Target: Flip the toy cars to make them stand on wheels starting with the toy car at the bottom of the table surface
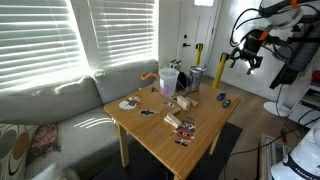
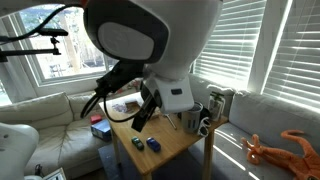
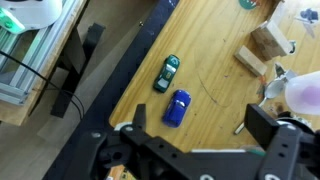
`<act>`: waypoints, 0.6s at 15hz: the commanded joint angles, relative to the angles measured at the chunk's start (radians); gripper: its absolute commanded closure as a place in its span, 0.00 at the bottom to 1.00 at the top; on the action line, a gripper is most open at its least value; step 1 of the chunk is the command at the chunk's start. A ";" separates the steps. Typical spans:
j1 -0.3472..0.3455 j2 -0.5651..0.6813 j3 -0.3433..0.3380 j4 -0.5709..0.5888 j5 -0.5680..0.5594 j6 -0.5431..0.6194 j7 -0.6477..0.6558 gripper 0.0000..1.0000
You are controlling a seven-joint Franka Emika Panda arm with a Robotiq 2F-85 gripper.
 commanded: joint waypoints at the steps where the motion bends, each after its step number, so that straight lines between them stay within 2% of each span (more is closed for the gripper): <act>1: 0.009 -0.080 0.018 -0.013 -0.007 -0.011 -0.081 0.00; 2: -0.001 -0.036 0.015 0.003 0.000 -0.004 -0.048 0.00; 9: -0.002 -0.032 0.016 0.003 0.000 -0.004 -0.049 0.00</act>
